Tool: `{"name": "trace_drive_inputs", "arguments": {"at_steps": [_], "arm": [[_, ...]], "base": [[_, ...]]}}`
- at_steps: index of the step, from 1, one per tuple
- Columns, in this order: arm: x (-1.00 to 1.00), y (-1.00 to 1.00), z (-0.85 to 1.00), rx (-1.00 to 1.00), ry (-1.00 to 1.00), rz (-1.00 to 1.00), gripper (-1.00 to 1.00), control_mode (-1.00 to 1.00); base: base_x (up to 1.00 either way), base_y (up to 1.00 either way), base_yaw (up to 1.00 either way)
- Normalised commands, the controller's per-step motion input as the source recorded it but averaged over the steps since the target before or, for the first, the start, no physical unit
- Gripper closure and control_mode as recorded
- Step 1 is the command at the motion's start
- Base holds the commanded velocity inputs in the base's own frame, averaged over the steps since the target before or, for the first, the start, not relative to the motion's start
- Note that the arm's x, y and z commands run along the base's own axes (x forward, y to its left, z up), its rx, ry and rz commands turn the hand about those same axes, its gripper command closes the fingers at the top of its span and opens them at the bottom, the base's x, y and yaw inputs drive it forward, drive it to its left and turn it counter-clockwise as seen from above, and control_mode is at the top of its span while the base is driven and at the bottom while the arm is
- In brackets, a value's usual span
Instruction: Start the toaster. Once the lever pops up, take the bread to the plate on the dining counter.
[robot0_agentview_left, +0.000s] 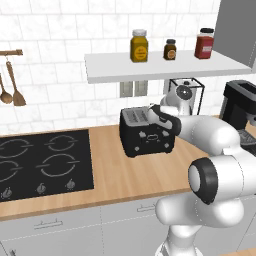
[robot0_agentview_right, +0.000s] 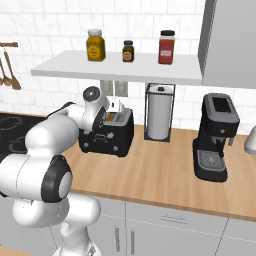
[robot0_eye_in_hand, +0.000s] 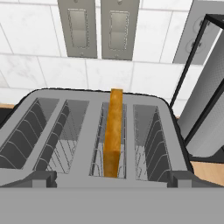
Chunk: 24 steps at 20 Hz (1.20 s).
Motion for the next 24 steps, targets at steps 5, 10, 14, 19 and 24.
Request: {"name": "trace_drive_inputs", "arguments": {"at_steps": [5, 10, 14, 19, 24], "arm": [[0.0, 0.0, 0.0, 0.0, 0.0, 0.0, -1.0, -1.0], [0.0, 0.0, 0.0, 0.0, 0.0, 0.0, -1.0, -1.0], [0.0, 0.0, 0.0, 0.0, 0.0, 0.0, -1.0, -1.0], [0.0, 0.0, 0.0, 0.0, 0.0, 0.0, -1.0, -1.0], [0.0, 0.0, 0.0, 0.0, 0.0, 0.0, -1.0, -1.0]], "base": [[0.0, 0.0, 0.0], [0.0, 0.0, 0.0], [0.0, 0.0, 0.0], [0.0, 0.0, 0.0], [0.0, 0.0, 0.0]]}}
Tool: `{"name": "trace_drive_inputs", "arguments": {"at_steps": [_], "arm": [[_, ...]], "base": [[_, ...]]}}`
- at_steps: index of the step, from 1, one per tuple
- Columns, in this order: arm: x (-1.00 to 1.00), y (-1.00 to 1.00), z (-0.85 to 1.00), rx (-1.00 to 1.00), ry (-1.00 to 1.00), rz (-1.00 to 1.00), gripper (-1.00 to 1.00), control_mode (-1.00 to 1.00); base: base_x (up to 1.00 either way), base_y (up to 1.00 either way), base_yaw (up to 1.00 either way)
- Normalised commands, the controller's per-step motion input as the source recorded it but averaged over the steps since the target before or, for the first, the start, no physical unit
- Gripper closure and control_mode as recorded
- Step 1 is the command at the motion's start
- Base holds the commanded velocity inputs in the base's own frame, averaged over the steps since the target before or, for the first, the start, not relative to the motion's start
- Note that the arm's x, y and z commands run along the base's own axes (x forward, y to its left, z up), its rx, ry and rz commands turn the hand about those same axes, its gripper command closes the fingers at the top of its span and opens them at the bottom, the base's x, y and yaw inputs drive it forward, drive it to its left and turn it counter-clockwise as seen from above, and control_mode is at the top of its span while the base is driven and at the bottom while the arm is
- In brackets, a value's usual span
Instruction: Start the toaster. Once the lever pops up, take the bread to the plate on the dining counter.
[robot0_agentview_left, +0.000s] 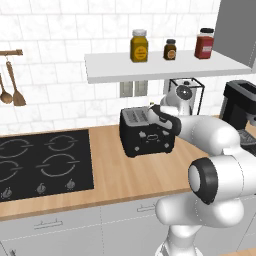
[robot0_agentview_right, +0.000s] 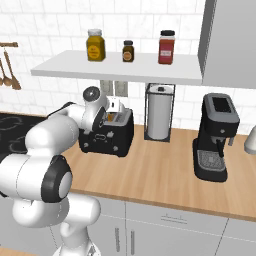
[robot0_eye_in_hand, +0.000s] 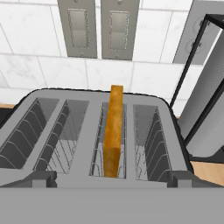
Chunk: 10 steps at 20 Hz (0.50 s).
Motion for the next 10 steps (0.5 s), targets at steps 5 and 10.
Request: {"name": "trace_drive_inputs", "arguments": {"at_steps": [5, 10], "arm": [[0.0, 0.0, 0.0, 0.0, 0.0, 0.0, -1.0, -1.0], [0.03, 0.0, 0.0, 0.0, 0.0, 0.0, -1.0, -1.0]], "base": [[0.0, 0.0, 0.0], [0.0, 0.0, 0.0]]}}
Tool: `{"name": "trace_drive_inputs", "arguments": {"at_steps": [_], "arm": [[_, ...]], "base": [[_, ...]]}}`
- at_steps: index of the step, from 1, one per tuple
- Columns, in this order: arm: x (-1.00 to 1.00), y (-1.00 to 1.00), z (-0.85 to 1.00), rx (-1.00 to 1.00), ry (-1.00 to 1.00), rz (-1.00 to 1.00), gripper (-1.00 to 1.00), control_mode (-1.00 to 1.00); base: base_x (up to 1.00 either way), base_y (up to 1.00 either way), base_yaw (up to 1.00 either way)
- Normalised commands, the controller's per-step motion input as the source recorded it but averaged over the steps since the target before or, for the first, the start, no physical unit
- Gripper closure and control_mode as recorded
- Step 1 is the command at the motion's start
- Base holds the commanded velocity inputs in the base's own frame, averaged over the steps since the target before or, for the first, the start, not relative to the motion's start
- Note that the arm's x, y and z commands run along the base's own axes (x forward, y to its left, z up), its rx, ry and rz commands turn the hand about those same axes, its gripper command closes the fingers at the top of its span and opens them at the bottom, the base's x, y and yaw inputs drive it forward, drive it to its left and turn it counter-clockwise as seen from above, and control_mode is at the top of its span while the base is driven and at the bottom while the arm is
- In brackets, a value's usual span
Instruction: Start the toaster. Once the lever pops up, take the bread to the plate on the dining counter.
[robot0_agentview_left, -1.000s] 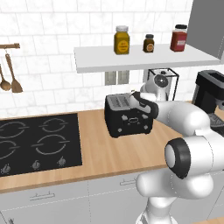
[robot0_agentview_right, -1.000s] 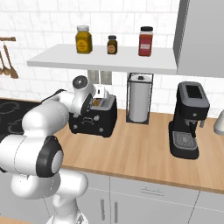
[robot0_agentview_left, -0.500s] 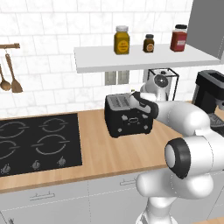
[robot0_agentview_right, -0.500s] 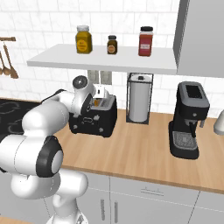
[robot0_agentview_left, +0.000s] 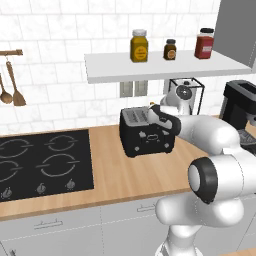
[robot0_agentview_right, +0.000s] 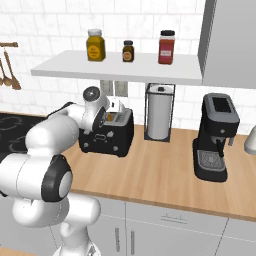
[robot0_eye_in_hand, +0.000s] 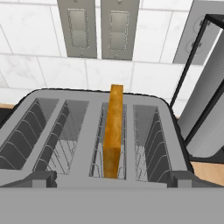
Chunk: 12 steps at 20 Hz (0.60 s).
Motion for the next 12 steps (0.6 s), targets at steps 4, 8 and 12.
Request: {"name": "trace_drive_inputs", "arguments": {"at_steps": [4, 8, 12], "arm": [[0.13, 0.0, -0.05, 0.0, 0.0, 0.0, -1.0, -1.0], [0.15, 0.0, -0.13, 0.0, 0.0, 0.0, -1.0, -1.0], [0.16, 0.0, -0.2, 0.0, 0.0, 0.0, -1.0, -1.0]], "base": [[0.0, 0.0, 0.0], [0.0, 0.0, 0.0], [0.0, 0.0, 0.0]]}}
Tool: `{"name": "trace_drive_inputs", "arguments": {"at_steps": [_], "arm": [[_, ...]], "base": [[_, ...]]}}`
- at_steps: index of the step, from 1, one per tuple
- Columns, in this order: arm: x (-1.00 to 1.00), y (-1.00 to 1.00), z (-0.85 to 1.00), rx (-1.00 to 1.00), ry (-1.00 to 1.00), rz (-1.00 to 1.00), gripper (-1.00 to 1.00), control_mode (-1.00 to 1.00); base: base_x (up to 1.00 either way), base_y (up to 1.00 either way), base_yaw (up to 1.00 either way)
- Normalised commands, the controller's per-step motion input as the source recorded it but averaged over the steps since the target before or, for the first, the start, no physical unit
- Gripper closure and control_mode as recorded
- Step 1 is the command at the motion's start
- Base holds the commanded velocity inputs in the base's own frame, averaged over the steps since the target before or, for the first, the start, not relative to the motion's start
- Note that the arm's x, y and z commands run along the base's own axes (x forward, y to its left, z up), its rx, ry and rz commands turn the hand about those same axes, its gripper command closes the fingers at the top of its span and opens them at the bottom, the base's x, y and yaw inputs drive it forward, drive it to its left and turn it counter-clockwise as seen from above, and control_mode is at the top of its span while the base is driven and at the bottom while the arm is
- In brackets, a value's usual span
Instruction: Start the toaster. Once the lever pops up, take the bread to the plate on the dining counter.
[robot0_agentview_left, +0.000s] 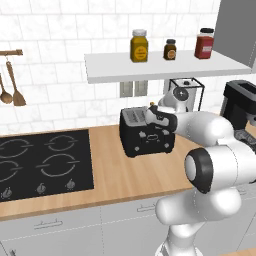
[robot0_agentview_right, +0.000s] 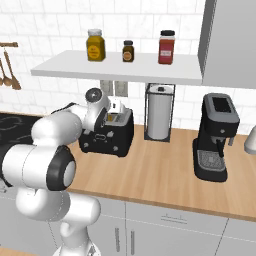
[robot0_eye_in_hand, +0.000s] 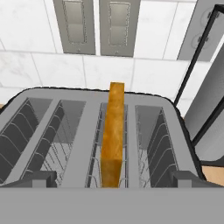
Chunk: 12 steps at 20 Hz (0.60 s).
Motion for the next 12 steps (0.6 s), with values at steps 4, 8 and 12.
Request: {"name": "trace_drive_inputs", "arguments": {"at_steps": [4, 8, 12], "arm": [[0.16, 0.0, -0.15, 0.0, 0.0, 0.0, -1.0, -1.0], [0.15, 0.0, -0.12, 0.0, 0.0, 0.0, -1.0, -1.0], [0.12, 0.0, -0.08, 0.0, 0.0, 0.0, -1.0, -1.0]], "base": [[0.0, 0.0, 0.0], [0.0, 0.0, 0.0], [0.0, 0.0, 0.0]]}}
